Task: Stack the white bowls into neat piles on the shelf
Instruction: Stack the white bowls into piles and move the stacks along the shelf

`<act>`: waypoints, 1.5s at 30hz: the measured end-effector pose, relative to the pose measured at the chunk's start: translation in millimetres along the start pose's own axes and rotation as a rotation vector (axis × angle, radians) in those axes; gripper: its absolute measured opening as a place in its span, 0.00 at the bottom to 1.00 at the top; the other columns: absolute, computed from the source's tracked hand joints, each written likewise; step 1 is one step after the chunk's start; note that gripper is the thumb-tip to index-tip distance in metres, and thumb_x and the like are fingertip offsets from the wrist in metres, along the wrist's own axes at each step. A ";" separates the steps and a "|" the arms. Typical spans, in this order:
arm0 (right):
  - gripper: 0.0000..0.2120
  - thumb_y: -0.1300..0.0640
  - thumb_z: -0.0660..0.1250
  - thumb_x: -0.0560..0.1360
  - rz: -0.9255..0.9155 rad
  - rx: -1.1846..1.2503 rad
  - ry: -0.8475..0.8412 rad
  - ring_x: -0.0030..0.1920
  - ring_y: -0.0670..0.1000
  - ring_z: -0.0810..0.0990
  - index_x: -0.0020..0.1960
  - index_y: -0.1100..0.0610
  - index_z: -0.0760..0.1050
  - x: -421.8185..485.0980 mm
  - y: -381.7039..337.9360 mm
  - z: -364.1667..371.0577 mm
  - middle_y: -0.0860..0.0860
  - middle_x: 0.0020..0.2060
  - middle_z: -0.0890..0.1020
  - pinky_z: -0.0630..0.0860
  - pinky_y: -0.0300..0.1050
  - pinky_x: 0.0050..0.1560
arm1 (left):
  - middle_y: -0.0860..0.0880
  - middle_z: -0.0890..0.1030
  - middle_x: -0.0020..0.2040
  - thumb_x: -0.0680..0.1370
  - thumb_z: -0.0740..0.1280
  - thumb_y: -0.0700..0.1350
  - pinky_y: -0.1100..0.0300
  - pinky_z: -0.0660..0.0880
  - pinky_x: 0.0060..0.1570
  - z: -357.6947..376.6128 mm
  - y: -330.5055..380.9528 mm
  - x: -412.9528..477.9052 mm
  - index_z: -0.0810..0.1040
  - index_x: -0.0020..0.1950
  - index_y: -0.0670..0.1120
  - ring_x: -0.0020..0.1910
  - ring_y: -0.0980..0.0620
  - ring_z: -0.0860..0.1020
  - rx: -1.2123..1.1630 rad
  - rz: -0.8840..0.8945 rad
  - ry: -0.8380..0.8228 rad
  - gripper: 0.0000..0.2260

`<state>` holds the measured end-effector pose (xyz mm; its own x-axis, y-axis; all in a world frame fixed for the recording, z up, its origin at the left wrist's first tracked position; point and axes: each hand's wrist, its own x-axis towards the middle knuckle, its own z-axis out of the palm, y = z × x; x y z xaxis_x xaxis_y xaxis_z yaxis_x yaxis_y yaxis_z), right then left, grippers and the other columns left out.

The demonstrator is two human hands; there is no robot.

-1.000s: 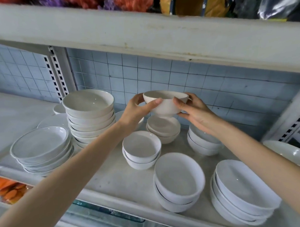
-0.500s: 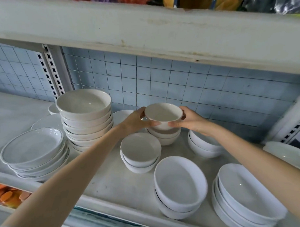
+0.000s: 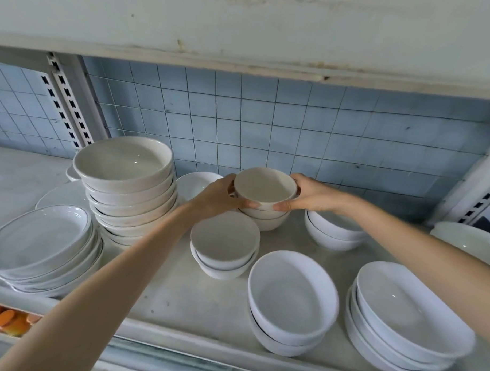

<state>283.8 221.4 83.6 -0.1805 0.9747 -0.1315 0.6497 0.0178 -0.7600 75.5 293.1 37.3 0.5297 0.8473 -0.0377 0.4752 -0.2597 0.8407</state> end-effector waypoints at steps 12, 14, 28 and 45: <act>0.18 0.64 0.70 0.72 0.007 -0.052 -0.002 0.41 0.25 0.72 0.48 0.46 0.66 -5.1 7.7 1.6 0.36 0.45 0.72 0.66 0.18 0.40 | 0.52 0.78 0.57 0.66 0.77 0.52 0.59 0.74 0.55 2.7 -1.1 -4.0 0.70 0.58 0.48 0.60 0.52 0.77 0.007 -0.029 -0.023 0.26; 0.22 0.53 0.71 0.72 0.050 -0.170 -0.014 0.55 0.30 0.72 0.62 0.52 0.66 -6.8 10.0 1.4 0.40 0.54 0.74 0.66 0.22 0.50 | 0.51 0.78 0.58 0.71 0.74 0.53 0.62 0.73 0.50 2.7 0.2 -6.2 0.68 0.57 0.48 0.60 0.50 0.77 0.051 -0.038 -0.008 0.22; 0.36 0.32 0.47 0.76 0.215 -1.026 0.276 0.76 0.51 0.51 0.77 0.51 0.49 -64.6 9.6 -9.2 0.49 0.76 0.53 0.44 0.61 0.73 | 0.47 0.57 0.77 0.78 0.54 0.63 0.54 0.59 0.69 4.5 42.9 -50.1 0.56 0.75 0.46 0.73 0.47 0.61 0.926 0.271 0.157 0.31; 0.36 0.32 0.49 0.74 0.513 -0.789 0.566 0.72 0.53 0.62 0.75 0.51 0.55 -196.8 47.4 -29.7 0.49 0.75 0.59 0.63 0.52 0.69 | 0.50 0.63 0.74 0.79 0.56 0.60 0.52 0.64 0.64 50.9 112.0 -37.5 0.61 0.74 0.48 0.69 0.47 0.67 0.886 0.549 -0.056 0.27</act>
<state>372.1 37.0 92.4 0.4799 0.8647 0.1485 0.8769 -0.4779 -0.0512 144.6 208.6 105.4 0.8497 0.4934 0.1859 0.4927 -0.8686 0.0532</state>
